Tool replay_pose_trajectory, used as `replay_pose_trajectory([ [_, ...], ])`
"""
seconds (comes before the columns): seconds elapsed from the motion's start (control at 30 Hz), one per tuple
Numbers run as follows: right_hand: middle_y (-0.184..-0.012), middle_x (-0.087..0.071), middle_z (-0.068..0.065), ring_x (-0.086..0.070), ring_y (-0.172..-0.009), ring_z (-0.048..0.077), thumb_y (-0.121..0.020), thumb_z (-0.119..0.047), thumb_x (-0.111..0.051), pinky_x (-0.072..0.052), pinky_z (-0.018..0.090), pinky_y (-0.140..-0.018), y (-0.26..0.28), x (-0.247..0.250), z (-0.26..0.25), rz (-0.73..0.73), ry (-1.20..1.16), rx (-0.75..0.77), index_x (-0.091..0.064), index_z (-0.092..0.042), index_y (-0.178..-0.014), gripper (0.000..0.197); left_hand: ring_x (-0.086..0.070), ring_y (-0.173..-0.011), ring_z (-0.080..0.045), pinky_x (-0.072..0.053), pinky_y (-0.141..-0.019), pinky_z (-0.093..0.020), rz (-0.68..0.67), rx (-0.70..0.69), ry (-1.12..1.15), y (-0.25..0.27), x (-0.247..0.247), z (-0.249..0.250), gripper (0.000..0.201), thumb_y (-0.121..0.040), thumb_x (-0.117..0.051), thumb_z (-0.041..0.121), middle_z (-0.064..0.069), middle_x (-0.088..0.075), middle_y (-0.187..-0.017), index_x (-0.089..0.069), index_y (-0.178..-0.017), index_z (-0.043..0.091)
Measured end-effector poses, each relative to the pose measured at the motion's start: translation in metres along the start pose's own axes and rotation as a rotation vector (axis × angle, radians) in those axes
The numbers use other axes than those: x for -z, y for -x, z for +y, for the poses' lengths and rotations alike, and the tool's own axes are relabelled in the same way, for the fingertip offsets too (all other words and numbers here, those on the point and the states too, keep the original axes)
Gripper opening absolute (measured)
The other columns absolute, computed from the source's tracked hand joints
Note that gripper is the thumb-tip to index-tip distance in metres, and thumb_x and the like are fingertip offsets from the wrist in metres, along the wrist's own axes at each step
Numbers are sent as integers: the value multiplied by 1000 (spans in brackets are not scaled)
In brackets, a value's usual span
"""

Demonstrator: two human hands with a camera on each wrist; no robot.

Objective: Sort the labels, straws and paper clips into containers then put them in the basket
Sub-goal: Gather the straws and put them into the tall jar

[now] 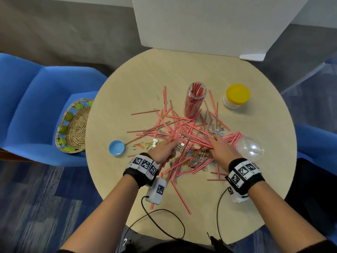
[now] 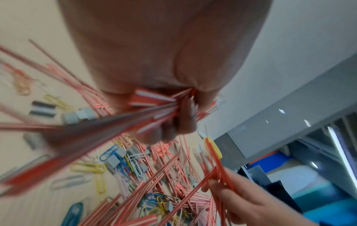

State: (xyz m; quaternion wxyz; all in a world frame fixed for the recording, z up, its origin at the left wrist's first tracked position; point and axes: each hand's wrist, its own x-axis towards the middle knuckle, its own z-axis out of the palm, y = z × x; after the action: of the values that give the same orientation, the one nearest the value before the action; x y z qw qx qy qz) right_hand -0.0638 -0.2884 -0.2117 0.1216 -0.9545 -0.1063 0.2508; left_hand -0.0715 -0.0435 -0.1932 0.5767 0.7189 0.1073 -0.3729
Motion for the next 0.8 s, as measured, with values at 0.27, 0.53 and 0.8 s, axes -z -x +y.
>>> replay_pose_trajectory([
  [0.27, -73, -64, 3, -62, -64, 16, -104, -19, -43, -48, 19, -60, 8, 12, 8, 105, -611, 72, -50, -32, -94, 18, -54, -58, -15, -49, -61, -25, 100, -277, 11, 18, 8, 30, 44, -105, -31, 37, -2, -56, -63, -50, -78, 8],
  [0.53, -64, -41, -4, -46, -60, 16, -107, -26, -34, -45, 30, -63, 2, 16, 2, -55, -1441, -137, -55, -13, -96, 27, -19, -42, -11, -21, -42, -21, 262, -377, 353, 13, 12, 74, 41, -101, -47, 35, 7, -26, -50, -44, -63, 20],
  [0.8, -60, -20, -5, -17, -46, 11, -94, -58, -39, -14, 27, -45, 9, 40, -14, -168, -1690, -25, -39, -20, -70, 44, -15, -42, -11, -17, -44, -23, 339, -585, 477, -5, 20, 173, 49, -104, -39, 38, 8, -20, -48, -25, -59, 25],
])
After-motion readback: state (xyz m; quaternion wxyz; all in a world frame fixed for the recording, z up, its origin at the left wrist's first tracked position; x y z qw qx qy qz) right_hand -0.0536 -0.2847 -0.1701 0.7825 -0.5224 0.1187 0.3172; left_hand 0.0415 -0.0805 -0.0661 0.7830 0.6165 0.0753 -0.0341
